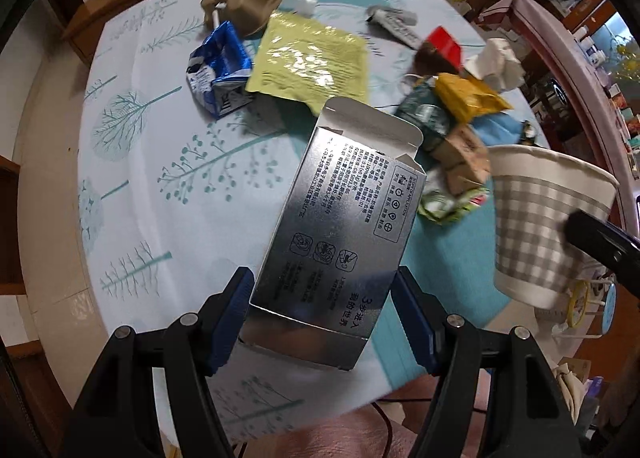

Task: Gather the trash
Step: 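Lift the cup and silver box and carry both over the black bin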

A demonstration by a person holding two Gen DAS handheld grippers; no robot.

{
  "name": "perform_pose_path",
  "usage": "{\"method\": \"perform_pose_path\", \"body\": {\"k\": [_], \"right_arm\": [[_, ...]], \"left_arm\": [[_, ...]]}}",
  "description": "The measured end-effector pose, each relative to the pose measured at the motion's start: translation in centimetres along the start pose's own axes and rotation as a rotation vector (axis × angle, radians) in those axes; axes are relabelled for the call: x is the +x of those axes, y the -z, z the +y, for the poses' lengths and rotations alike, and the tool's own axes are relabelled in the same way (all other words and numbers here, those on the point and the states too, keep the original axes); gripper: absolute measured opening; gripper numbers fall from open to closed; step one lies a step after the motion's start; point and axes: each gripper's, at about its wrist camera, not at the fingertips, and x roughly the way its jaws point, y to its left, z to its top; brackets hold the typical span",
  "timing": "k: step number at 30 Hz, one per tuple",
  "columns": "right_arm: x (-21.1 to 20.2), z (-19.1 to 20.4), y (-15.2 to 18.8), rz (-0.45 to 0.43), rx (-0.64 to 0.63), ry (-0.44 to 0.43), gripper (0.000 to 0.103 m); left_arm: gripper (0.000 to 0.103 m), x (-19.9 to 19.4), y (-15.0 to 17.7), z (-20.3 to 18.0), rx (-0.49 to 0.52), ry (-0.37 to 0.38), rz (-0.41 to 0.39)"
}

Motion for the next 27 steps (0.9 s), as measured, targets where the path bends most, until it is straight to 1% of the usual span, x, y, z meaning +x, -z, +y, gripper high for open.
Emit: {"method": "perform_pose_path", "body": {"k": [3,7,10,11,14,19,22,25,27], "right_arm": [[-0.8,-1.1,0.4,-0.004,-0.022,-0.024,0.027],[-1.9,-2.9,1.7,0.017,-0.103,-0.058,0.027],[-2.6,-4.5,3.0,0.043,-0.158,-0.081,0.027],[-2.9,-5.0,3.4,0.05,-0.178,-0.089,0.027],[-3.5,-6.6,5.0,0.071,-0.221,-0.129,0.027],[-3.2,-9.3,8.6,0.144,-0.254,-0.168,0.027],[-3.2,-10.5,11.3,0.172,-0.269,-0.174,0.027],[-3.1,-11.5,13.4,0.185,-0.267,-0.174,0.027],[-2.7,-12.2,14.9,0.191,-0.253,-0.168,0.027]], "left_arm": [[0.069,-0.8,0.5,-1.6,-0.007,-0.013,-0.022],[0.069,-1.6,2.1,-4.4,-0.049,-0.043,-0.06],[0.069,-1.8,4.0,-6.6,-0.133,-0.052,-0.076],[0.069,-1.5,4.3,-6.7,-0.154,-0.052,-0.078],[0.069,-0.9,6.5,-8.5,-0.244,-0.053,-0.071],[0.069,-0.2,10.6,-11.3,-0.331,-0.068,-0.058],[0.069,0.6,12.5,-12.4,-0.343,-0.078,-0.038],[0.069,1.8,15.1,-13.8,-0.327,-0.089,-0.007],[0.069,2.9,16.3,-14.3,-0.311,-0.08,0.012]]}}
